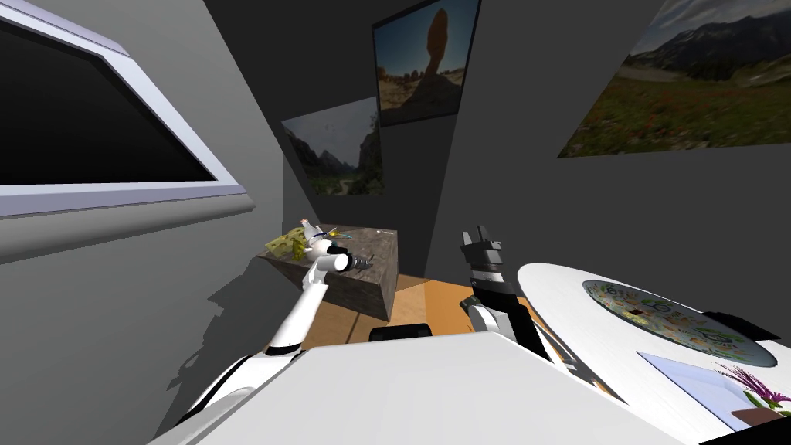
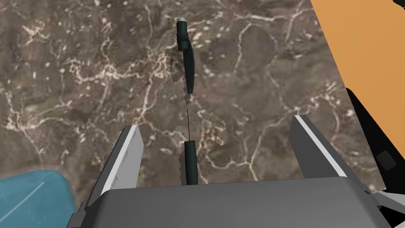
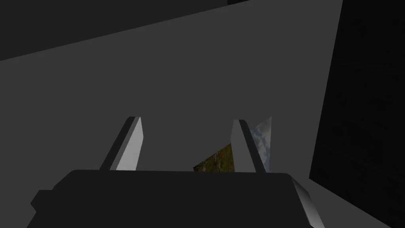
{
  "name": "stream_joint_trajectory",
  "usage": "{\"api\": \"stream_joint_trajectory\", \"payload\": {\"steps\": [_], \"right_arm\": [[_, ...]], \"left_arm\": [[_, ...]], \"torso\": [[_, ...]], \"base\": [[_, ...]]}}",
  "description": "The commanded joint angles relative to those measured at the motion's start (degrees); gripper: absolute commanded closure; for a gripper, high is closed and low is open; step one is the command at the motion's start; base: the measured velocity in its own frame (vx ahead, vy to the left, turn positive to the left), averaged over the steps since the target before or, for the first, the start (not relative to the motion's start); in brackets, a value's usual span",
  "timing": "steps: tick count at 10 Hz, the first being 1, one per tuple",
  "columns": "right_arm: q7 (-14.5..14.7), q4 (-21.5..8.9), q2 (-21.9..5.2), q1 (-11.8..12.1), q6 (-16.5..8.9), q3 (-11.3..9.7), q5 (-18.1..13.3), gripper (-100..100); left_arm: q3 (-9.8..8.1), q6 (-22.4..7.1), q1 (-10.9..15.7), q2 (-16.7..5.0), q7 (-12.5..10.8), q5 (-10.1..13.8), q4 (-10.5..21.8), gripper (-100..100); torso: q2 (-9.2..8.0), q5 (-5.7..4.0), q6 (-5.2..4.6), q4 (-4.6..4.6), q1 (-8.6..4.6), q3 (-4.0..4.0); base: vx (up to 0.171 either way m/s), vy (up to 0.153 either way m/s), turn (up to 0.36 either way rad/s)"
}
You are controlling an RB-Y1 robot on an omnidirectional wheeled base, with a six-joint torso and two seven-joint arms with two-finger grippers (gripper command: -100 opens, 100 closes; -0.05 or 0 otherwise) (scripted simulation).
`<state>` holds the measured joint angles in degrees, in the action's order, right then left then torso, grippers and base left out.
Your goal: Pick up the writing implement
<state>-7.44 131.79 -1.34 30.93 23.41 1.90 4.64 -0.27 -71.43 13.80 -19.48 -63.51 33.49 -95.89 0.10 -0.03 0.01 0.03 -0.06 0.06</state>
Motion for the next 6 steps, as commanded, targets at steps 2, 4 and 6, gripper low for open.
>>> {"api": "stream_joint_trajectory", "payload": {"steps": [2,4,6], "right_arm": [[0.00,0.00,0.00,0.00,0.00,0.00,0.00,0],[0.00,0.00,0.00,0.00,0.00,0.00,0.00,0],[0.00,0.00,0.00,0.00,0.00,0.00,0.00,0]], "left_arm": [[-0.34,-3.53,-0.13,-1.43,-1.53,-0.08,1.80,-100],[-0.30,-2.91,-0.08,-1.14,-1.24,0.02,1.41,0],[-0.39,-0.31,-0.33,-0.01,0.50,-0.66,4.19,-100]], "torso": [[0.03,0.01,0.00,0.01,0.04,0.02],[-0.01,0.03,-0.01,0.00,0.12,0.00],[-0.01,0.02,-0.01,0.00,0.07,-0.01]], "base": [[0.035,-0.006,0.033],[0.008,0.003,0.005],[0.031,-0.013,-0.015]]}}
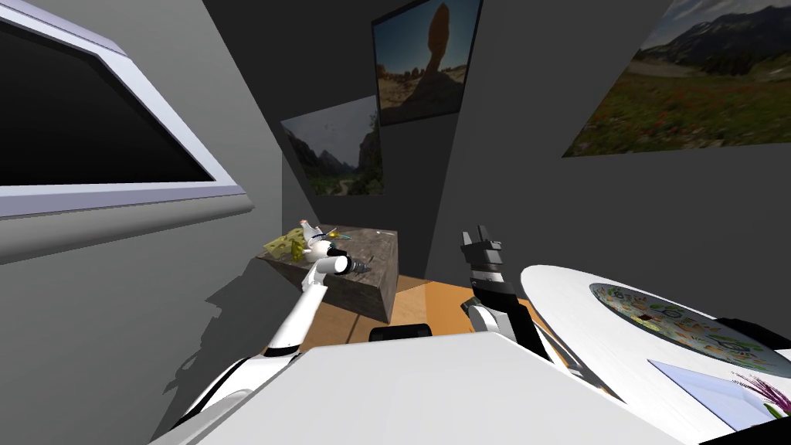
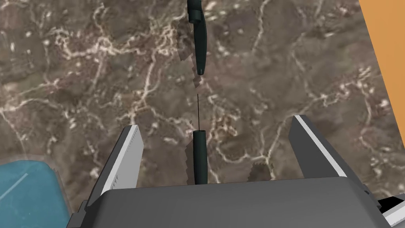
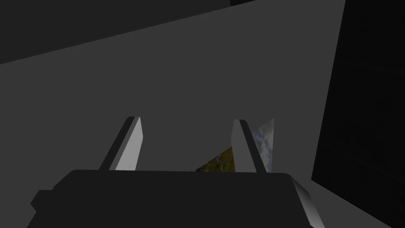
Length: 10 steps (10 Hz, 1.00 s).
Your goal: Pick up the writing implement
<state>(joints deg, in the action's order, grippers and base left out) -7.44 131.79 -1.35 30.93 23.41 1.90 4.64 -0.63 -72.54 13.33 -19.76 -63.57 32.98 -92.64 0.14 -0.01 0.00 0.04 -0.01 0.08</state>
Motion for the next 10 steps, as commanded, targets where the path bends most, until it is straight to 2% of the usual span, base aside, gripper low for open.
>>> {"api": "stream_joint_trajectory", "payload": {"steps": [1,2,3,7,8,9,10], "right_arm": [[0.00,0.00,0.00,0.00,0.00,0.00,0.00,0],[0.00,0.00,0.00,0.00,0.00,0.00,0.00,0],[0.00,0.00,0.00,0.00,0.00,0.00,0.00,0],[0.00,0.00,0.00,0.00,0.00,0.00,0.00,0],[0.00,0.00,0.00,0.00,0.00,0.00,0.00,0],[0.00,0.00,0.00,0.00,0.00,0.00,0.00,0],[0.00,0.00,0.00,-0.01,0.00,0.00,0.00,0]], "left_arm": [[-0.06,1.45,0.09,0.55,1.00,-0.32,1.64,-100],[-0.05,0.81,-0.12,0.32,0.58,-0.18,0.77,-100],[-0.06,0.97,-0.13,0.35,0.70,-0.20,0.86,100],[-0.06,0.95,-0.12,0.35,0.69,-0.20,0.85,100],[-0.06,0.95,-0.12,0.35,0.69,-0.20,0.85,0],[0.64,0.07,1.50,-1.55,-0.78,0.70,-0.74,-100],[1.30,-0.94,2.18,-2.87,-1.82,1.34,-1.49,-100]], "torso": [[0.00,0.00,0.00,0.00,0.00,0.00],[0.03,-0.01,0.00,0.01,-0.03,0.01],[-0.04,-0.01,0.00,-0.01,0.00,-0.02],[-0.13,0.01,0.00,-0.03,0.06,-0.08],[-0.13,0.01,0.00,-0.03,0.06,-0.08],[-0.13,0.01,0.00,-0.03,0.06,-0.08],[-0.30,-0.01,0.03,-0.07,0.02,-0.17]], "base": [[0.042,-0.023,-0.008],[0.018,-0.012,0.001],[0.000,0.000,0.000],[0.000,0.000,0.000],[0.000,0.000,0.000],[-0.060,-0.016,0.126],[-0.101,-0.044,0.165]]}}
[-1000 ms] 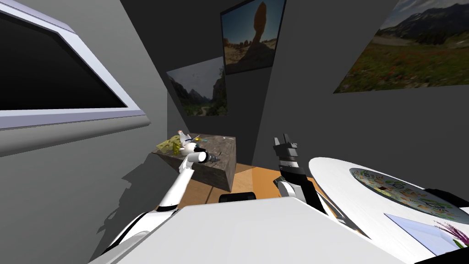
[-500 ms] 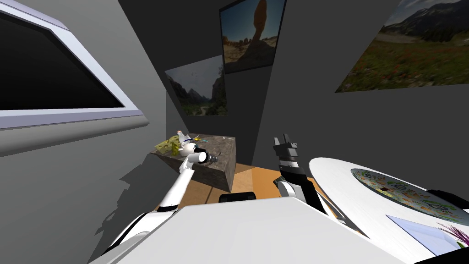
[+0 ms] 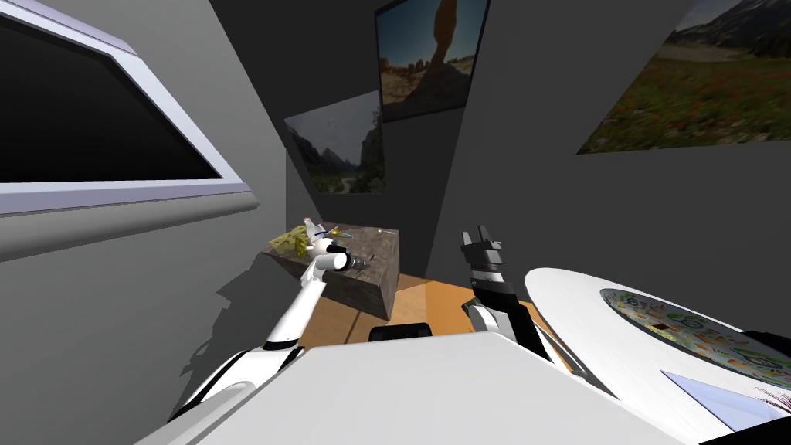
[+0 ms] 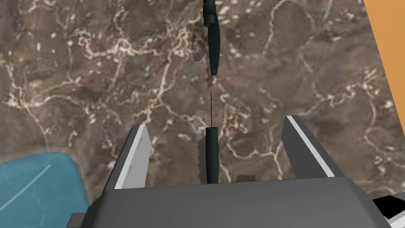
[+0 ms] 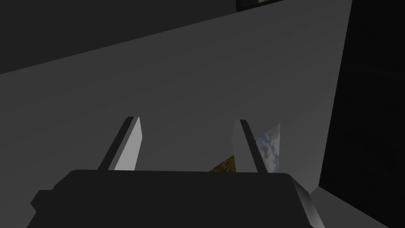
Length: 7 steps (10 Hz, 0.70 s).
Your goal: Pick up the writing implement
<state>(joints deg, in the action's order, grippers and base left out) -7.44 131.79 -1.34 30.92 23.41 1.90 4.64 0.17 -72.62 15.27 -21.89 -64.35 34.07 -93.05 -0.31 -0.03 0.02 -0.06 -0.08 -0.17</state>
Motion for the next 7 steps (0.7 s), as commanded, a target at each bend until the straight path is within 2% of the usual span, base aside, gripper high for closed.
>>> {"api": "stream_joint_trajectory", "payload": {"steps": [1,4,7], "right_arm": [[0.00,0.00,0.00,0.00,0.00,0.00,0.00,0],[0.00,0.00,0.00,0.00,0.00,-0.01,0.00,0],[0.00,0.00,0.01,-0.01,0.00,-0.01,0.00,0]], "left_arm": [[0.86,-1.47,0.57,-1.48,-1.62,0.60,-1.46,-100],[2.78,-5.11,2.13,-5.53,-4.84,2.55,-3.37,-100],[4.07,-8.10,3.09,-8.37,-7.37,4.12,-4.73,-100]], "torso": [[0.00,0.00,0.00,0.00,0.00,0.00],[-0.04,-0.03,-0.02,-0.01,-0.13,-0.03],[-0.09,-0.05,-0.02,-0.02,-0.22,-0.06]], "base": [[-0.087,-0.051,0.073],[-0.098,-0.071,0.081],[-0.097,-0.090,0.072]]}}
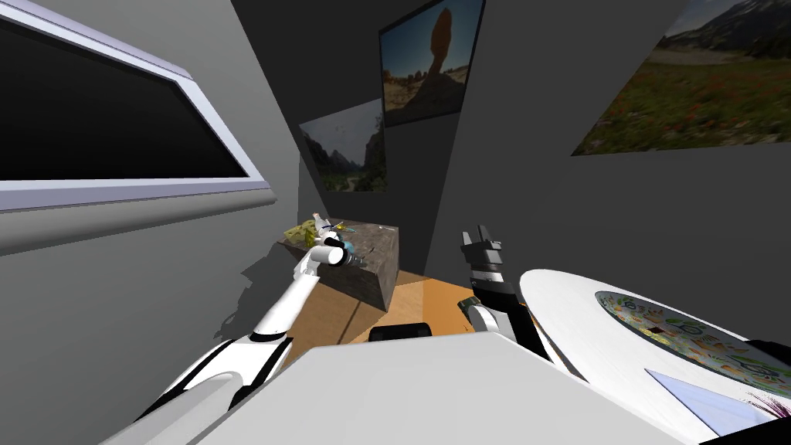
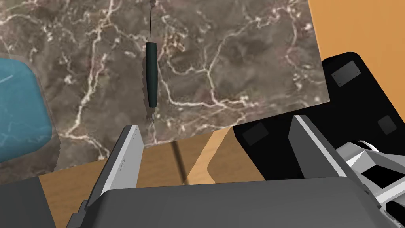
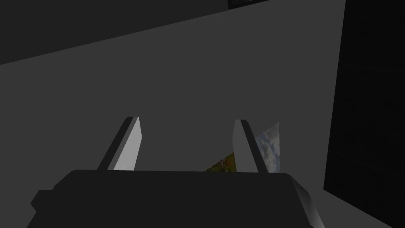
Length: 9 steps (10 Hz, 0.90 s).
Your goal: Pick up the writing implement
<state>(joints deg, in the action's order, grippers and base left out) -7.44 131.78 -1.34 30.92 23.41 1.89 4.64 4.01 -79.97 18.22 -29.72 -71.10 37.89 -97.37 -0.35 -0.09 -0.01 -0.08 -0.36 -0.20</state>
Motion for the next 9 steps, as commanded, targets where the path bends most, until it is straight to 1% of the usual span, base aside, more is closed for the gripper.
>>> {"api": "stream_joint_trajectory", "payload": {"steps": [1,3,4,5,6,7,9], "right_arm": [[0.00,0.00,0.00,0.00,0.00,0.00,0.00,0],[0.00,0.00,0.00,0.00,0.00,0.00,0.00,0],[0.00,0.00,0.00,0.00,0.00,0.00,0.00,0],[0.00,0.00,0.00,0.01,0.00,0.00,0.00,0],[0.00,0.00,0.00,0.02,0.00,0.00,0.00,0],[0.00,0.01,0.00,0.02,0.00,0.00,0.00,0],[0.00,0.01,-0.01,0.03,0.00,0.01,0.00,0]], "left_arm": [[0.56,-2.10,0.48,-1.67,-1.62,0.95,-0.89,-100],[0.32,-4.38,0.82,-3.49,-2.80,1.75,-1.08,-100],[-0.32,-5.43,0.79,-4.26,-2.91,1.89,-0.74,-100],[-1.33,-6.53,0.62,-5.02,-2.74,1.85,-0.12,-100],[-1.96,-7.13,0.47,-5.41,-2.55,1.77,0.29,-100],[-3.45,-8.45,0.04,-6.21,-2.04,1.53,1.25,-100],[-5.14,-9.95,-0.54,-7.05,-1.41,1.21,2.34,-100]], "torso": [[0.00,0.00,0.00,0.00,0.00,0.00],[0.06,-0.04,-0.01,0.02,-0.16,0.04],[0.17,-0.04,-0.02,0.04,-0.18,0.10],[0.36,-0.04,-0.02,0.08,-0.14,0.20],[0.63,-0.03,-0.04,0.14,-0.10,0.36],[0.74,0.00,-0.02,0.17,0.04,0.43],[0.95,0.03,-0.02,0.22,0.13,0.56]], "base": [[-0.071,-0.126,0.041],[-0.057,-0.146,0.017],[0.018,-0.133,-0.058],[0.095,-0.122,-0.133],[0.108,-0.083,-0.106],[0.133,-0.067,-0.204],[0.165,-0.069,-0.143]]}}
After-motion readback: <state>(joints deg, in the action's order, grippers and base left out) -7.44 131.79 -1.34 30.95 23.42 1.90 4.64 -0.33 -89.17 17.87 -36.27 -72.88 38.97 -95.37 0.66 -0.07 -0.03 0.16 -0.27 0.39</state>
